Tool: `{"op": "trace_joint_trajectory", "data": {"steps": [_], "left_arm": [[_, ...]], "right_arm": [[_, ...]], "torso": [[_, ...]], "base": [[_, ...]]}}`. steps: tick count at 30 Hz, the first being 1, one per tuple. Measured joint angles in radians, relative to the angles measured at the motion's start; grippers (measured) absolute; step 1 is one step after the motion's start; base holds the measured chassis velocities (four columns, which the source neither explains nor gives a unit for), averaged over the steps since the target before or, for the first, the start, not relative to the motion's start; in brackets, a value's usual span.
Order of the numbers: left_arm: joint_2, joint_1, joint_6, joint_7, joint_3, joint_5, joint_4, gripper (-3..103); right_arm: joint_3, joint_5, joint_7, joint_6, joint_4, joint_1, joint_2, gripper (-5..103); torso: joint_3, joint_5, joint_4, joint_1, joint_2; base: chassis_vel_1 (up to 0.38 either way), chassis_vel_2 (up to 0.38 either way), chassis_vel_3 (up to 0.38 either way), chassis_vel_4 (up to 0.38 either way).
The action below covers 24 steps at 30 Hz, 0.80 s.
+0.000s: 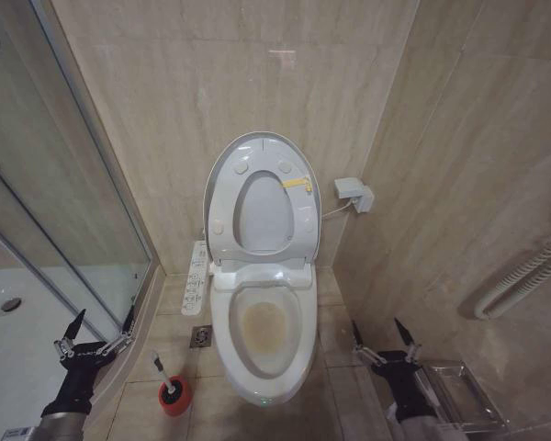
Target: Open the toilet lid, clean the toilet bowl with a toilet brush, close the toilet lid, and flush.
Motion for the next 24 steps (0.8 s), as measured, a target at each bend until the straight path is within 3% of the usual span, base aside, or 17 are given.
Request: {"op": "trace_joint_trajectory", "data": {"steps": [3,24], "left_arm": [[0.000,0.000,0.000,0.000,0.000,0.000,0.000,100],[0.000,0.000,0.000,0.000,0.000,0.000,0.000,100]], "right_arm": [[0.000,-0.002,-0.004,0.002,-0.011,0.038,0.014,100],[-0.016,0.056,0.006,0.020,-0.091,0.157,-0.008,100]], "torso": [[0.000,-0.0018,-0.0001,0.000,0.000],[0.000,-0.0012,0.0001,0.000,0.000]], "base": [[0.000,0.000,0.000,0.000],[-0.011,0.014,0.013,-0.016]]}}
